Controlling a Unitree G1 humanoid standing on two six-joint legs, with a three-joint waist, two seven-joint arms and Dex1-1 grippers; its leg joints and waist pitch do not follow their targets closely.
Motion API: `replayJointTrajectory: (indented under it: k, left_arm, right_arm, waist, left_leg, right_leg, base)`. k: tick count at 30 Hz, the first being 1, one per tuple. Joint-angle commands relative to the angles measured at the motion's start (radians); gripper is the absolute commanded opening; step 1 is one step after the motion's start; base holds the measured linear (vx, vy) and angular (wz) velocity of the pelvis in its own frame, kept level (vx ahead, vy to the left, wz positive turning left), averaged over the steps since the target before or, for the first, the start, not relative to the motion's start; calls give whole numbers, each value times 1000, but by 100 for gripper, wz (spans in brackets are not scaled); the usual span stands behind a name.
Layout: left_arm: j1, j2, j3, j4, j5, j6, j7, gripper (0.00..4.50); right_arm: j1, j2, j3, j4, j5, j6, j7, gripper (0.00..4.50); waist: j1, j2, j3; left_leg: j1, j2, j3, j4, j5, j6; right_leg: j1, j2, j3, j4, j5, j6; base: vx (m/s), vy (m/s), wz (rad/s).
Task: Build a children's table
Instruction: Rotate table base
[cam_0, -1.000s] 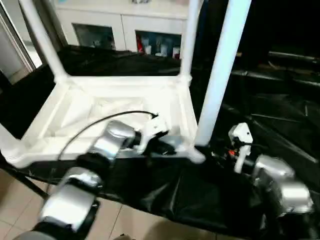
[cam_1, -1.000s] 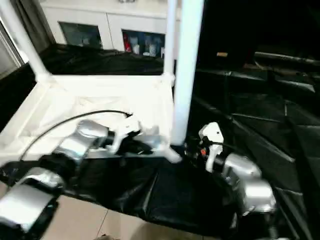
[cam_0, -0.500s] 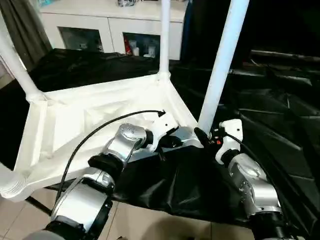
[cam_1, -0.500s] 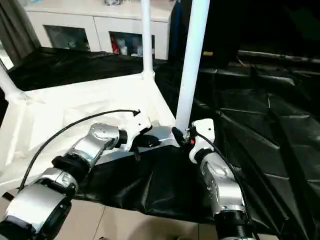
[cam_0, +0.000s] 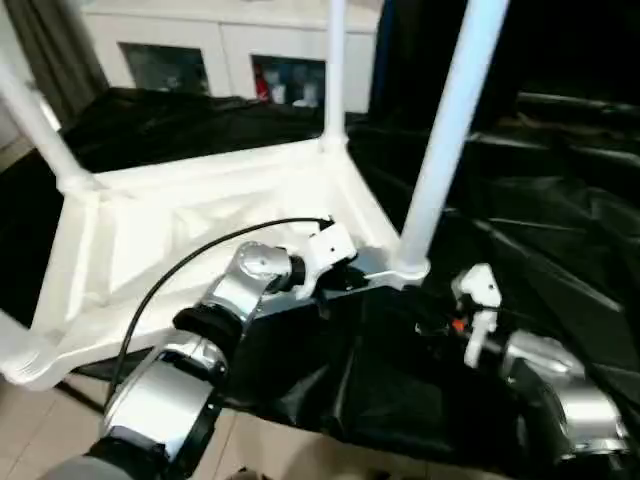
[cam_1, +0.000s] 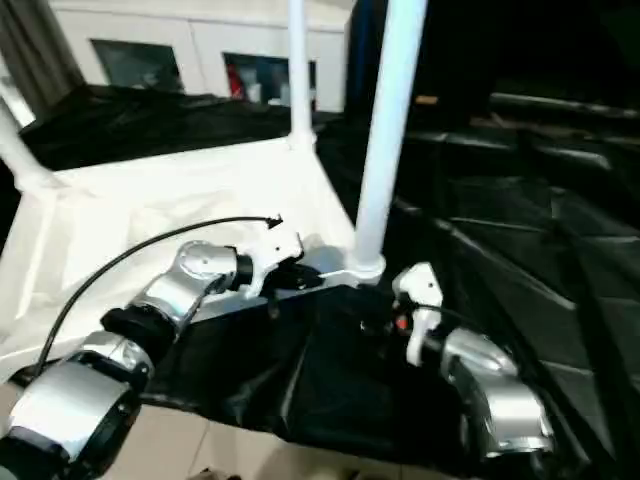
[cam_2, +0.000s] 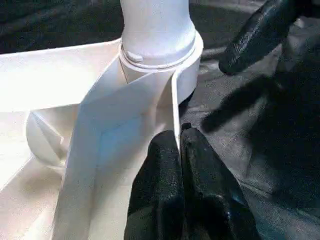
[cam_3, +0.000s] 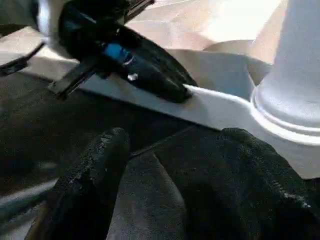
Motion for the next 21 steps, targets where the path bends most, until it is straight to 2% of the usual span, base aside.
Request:
replayJointTrajectory:
  k: [1,2,3,4,5,6,7,8,9,10,11,12,13,14,15,16,17,18,19,20,21]
  left_arm:
    - [0,12,43,-34,-36,-37,12,0]
    - [4,14,49,-43,-44,-36,11,0]
    - [21,24,77,-93,-76,-5,7,0]
    - [31,30,82,-117,-86,12,-2,45]
    - [37,34,85,-133,-92,24,-9,56]
    - [47,40,88,-158,-101,42,-20,56]
    - [85,62,101,-256,-130,119,-46,56]
    - [91,66,104,-273,-135,132,-49,82]
    - [122,85,119,-356,-155,196,-52,82]
    - [153,106,134,-438,-174,252,-51,97]
    - [173,120,146,-487,-182,284,-42,97]
    - [193,134,155,-531,-191,311,-38,108]
    - [203,140,161,-554,-195,326,-35,108]
    - [214,146,167,-577,-199,342,-32,127]
    - [215,147,167,-580,-200,343,-32,139]
    - [266,176,187,-672,-215,404,-23,143]
    - [306,201,199,-730,-221,438,-22,143]
    - [356,233,209,-805,-232,481,-25,146]
    - [376,245,212,-834,-236,499,-26,157]
    - [413,264,224,-875,-244,527,-29,172]
    - [442,278,231,-917,-253,562,-25,183]
  right_arm:
    - [-17,-35,-40,-43,43,21,48,317]
    - [-18,-41,-41,-49,51,29,56,317]
    - [-20,-60,-32,-72,66,45,84,317]
    - [-20,-60,-26,-79,69,50,89,319]
    - [-20,-60,-23,-84,71,52,93,319]
    - [-19,-60,-16,-90,73,55,97,319]
    - [-23,-39,1,-96,66,46,83,319]
    - [-23,-36,4,-97,66,45,81,319]
    - [-26,-15,15,-104,72,48,72,319]
    - [-26,3,28,-113,84,58,68,319]
    - [-26,15,39,-117,85,58,65,319]
    - [-27,26,50,-117,81,56,57,319]
    - [-28,32,54,-118,82,58,54,319]
    - [-29,38,58,-119,82,59,51,319]
    - [-29,39,58,-119,82,59,51,319]
    - [-43,74,72,-104,59,42,10,319]
    - [-60,110,76,-79,36,18,-33,319]
    - [-81,151,78,-51,14,-5,-86,319]
    - [-89,166,78,-40,7,-13,-107,319]
    - [-103,192,81,-20,-1,-26,-133,319]
    - [-110,209,84,-10,-6,-33,-148,319]
  waist:
    - [5,-20,-69]
    - [7,-20,-71]
    - [9,-17,-69]
    - [10,-17,-67]
    - [10,-19,-68]
    - [10,-15,-67]
    - [10,-13,-69]
    - [7,-13,-63]
    - [7,-14,-62]
    - [7,-20,-61]
    - [2,-28,-56]
    - [1,-23,-55]
    - [1,-23,-55]
    - [0,-21,-52]
    - [-1,-21,-52]
    - [1,-33,-56]
    - [2,-29,-53]
    - [-8,-28,-54]
    - [-8,-28,-54]
    - [-15,-24,-53]
    - [-17,-32,-48]
  left_leg:
    - [3,41,-6,-50,-100,151]
    - [-4,38,-6,-46,-67,167]
    - [-6,36,-5,-44,-65,172]
    - [-7,36,-4,-42,-77,177]
    - [-8,37,-4,-42,-82,174]
    - [-5,37,-2,-41,-102,171]
    - [-3,39,-2,-42,-106,165]
    - [-4,43,-1,-48,-125,148]
    - [0,42,0,-47,-145,140]
    - [3,47,-1,-52,-164,121]
    - [1,46,0,-56,-180,109]
    - [6,47,0,-58,-199,93]
    - [6,47,0,-58,-199,93]
    - [9,46,1,-61,-210,76]
    - [10,46,1,-61,-215,71]
    - [16,52,3,-61,-210,59]
    - [14,50,4,-63,-202,61]
    - [3,50,1,-68,-188,45]
    - [3,50,1,-68,-188,45]
    - [13,50,3,-69,-205,30]
    - [14,49,7,-70,-214,28]
  right_leg:
    - [55,-54,37,-40,-49,-274]
    - [59,-52,34,-31,5,-277]
    - [56,-52,33,-30,13,-276]
    - [56,-52,33,-29,17,-281]
    - [58,-53,33,-26,14,-282]
    - [53,-51,31,-31,-20,-285]
    - [54,-51,30,-30,-31,-288]
    - [48,-47,30,-32,-73,-292]
    - [44,-45,30,-36,-105,-286]
    - [46,-51,33,-33,-142,-284]
    - [43,-48,33,-40,-193,-267]
    - [39,-48,34,-42,-241,-249]
    - [39,-48,34,-42,-241,-249]
    - [34,-45,36,-49,-287,-226]
    - [33,-44,36,-51,-295,-217]
    - [30,-45,39,-43,-268,-219]
    - [28,-46,40,-44,-262,-221]
    - [34,-45,37,-36,-258,-208]
    - [34,-45,37,-36,-258,-208]
    - [25,-41,38,-37,-251,-210]
    - [20,-39,40,-41,-251,-211]
  base:
    - [0,0,0]
    - [0,0,0]
    - [0,0,0]
    - [0,0,0]
    - [0,0,0]
    - [0,0,0]
    - [0,0,0]
    - [0,0,0]
    - [0,0,0]
    - [0,0,0]
    - [0,0,0]
    - [0,0,0]
    - [0,0,0]
    - [0,0,0]
    - [0,0,0]
    - [0,0,0]
    - [0,0,0]
    - [0,0,0]
    - [0,0,0]
    - [0,0,0]
    - [0,0,0]
